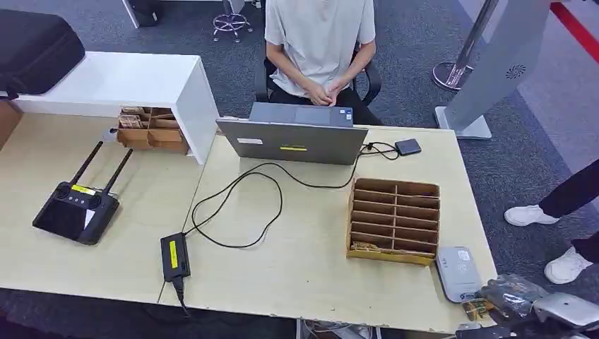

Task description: Pass the card to the sensor for recognition and then transmit it.

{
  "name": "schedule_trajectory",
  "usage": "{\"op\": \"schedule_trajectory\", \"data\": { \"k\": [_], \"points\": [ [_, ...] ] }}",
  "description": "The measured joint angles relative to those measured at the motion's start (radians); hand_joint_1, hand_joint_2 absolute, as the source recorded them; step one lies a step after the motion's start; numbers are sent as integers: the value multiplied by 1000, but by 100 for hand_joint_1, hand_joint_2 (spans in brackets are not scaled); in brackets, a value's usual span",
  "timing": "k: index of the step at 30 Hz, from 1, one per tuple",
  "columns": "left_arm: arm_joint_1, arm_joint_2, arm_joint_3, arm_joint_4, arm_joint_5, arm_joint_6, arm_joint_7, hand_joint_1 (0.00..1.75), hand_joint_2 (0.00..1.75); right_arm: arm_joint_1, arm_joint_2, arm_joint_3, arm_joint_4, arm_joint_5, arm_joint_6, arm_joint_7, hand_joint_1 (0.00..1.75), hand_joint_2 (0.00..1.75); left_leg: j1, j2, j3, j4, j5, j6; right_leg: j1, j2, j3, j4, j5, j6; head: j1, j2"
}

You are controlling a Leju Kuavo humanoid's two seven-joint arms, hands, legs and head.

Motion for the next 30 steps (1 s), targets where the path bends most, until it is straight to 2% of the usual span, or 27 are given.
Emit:
{"op": "schedule_trajectory", "data": {
  "k": [5,10,13,20,27,30],
  "points": [
    [1,0,0,0,4,0,0,0,175,-20,-16,-47,-36,-10,-3,-1,173,175,0,0,-1,0,0,0,0,1,0,0,0,0,0,0],
    [1,-1,1,0,11,0,-4,0,175,-141,-62,-118,-128,-38,61,-11,173,175,0,1,0,0,0,0,0,1,0,0,0,0,0,0],
    [1,-2,1,0,13,0,-5,0,175,-188,-79,-138,-159,-42,73,-11,173,175,0,0,0,0,0,0,0,0,0,0,0,0,0,0],
    [1,-4,1,0,15,0,-7,0,175,-217,-94,-147,-194,-40,57,3,173,175,0,0,-1,0,0,0,0,0,0,0,0,0,0,0],
    [2,-7,1,0,18,0,-12,0,175,-301,-97,-149,-214,-37,61,3,173,175,0,1,0,0,0,0,0,0,-1,0,0,0,0,0],
    [2,-9,1,0,18,0,-18,0,175,-322,-97,-146,-218,-22,40,-7,173,175,0,1,-1,0,0,0,0,1,-1,0,0,0,0,0]
  ]
}}
